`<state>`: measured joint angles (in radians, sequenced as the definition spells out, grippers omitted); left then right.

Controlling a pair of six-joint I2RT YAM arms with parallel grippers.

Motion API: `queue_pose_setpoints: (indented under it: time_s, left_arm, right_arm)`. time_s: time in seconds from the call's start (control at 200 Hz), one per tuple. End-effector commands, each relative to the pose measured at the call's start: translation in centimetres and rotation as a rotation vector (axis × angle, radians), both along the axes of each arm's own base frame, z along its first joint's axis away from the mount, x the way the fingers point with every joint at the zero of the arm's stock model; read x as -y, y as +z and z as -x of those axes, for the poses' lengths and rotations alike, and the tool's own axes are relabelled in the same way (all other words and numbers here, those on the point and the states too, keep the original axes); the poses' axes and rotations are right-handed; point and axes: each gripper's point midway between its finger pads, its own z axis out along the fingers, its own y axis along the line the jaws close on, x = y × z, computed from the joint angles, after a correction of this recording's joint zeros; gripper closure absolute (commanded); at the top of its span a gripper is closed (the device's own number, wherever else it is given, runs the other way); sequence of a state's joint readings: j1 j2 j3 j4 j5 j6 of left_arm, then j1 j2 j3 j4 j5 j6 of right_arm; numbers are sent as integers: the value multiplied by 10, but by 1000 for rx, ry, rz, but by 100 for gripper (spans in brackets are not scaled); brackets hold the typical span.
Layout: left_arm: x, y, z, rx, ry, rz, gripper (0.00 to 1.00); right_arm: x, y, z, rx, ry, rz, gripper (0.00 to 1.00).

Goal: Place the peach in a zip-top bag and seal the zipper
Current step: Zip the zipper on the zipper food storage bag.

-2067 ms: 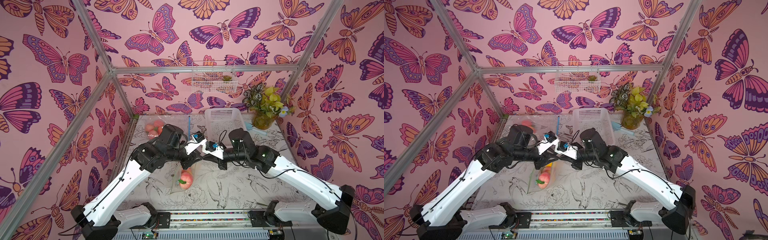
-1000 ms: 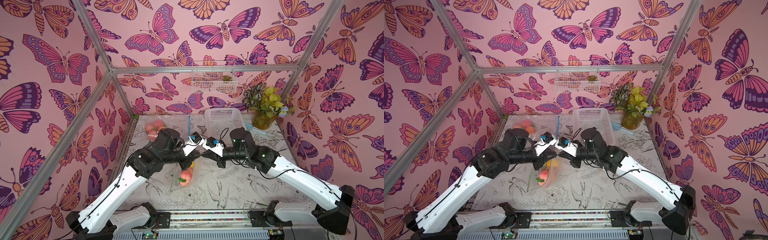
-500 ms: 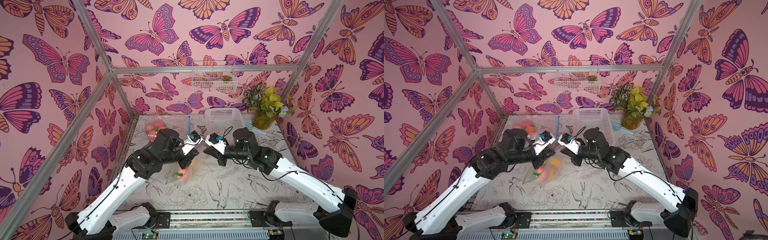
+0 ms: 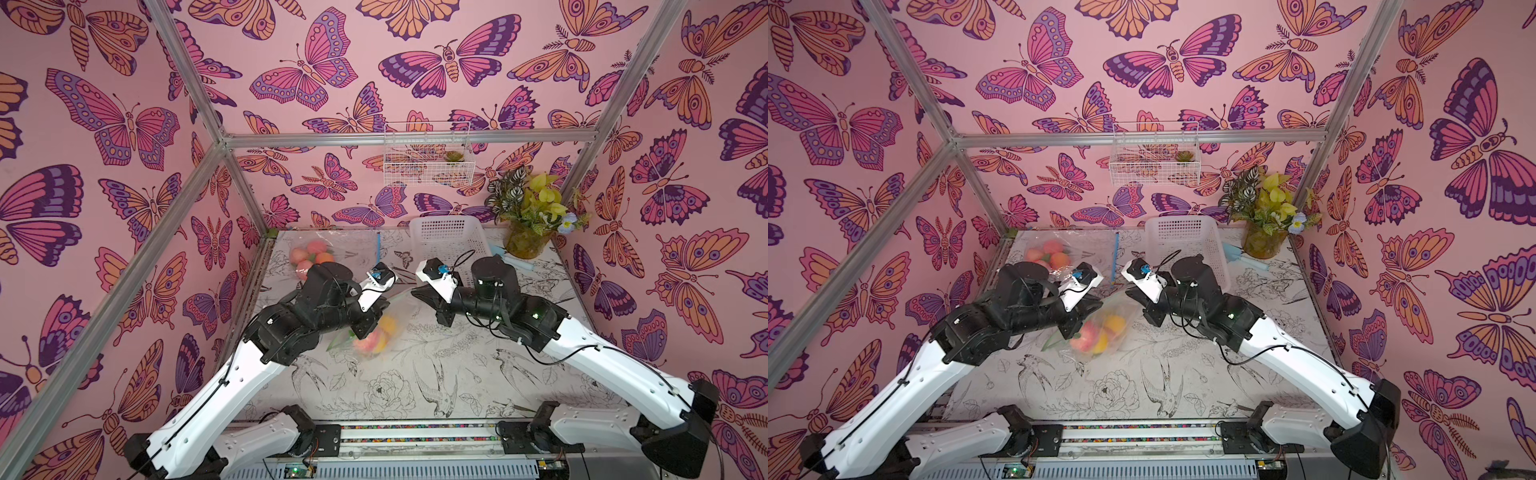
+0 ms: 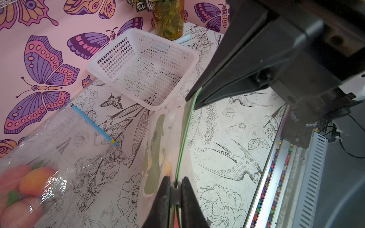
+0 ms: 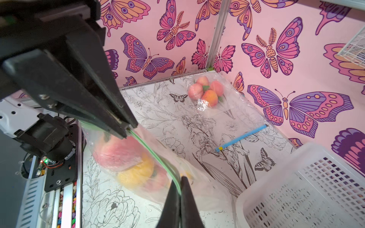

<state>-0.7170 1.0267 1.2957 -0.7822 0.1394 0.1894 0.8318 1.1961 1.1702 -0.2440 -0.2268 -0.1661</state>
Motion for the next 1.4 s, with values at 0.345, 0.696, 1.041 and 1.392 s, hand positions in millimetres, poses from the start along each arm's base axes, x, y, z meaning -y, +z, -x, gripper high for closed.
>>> queue_pose_setpoints:
  time_s: [0.345,0.696,1.041,1.392]
  left_arm:
    - [-26,-20,2,-29,102,-70,88]
    - [-33,-20,5,-22,124,-63,88]
    - [-43,-22,13,-32,144,-51,89]
    - [-57,-31,25,-57,180,-46,89]
  right_arm:
    - [39,19,-37,35,-267,-74,100]
    - [56,20,-53,20,-384,-112,100]
    - [64,17,-62,15,-455,-118,100]
    - [69,17,-67,16,-492,-124,100]
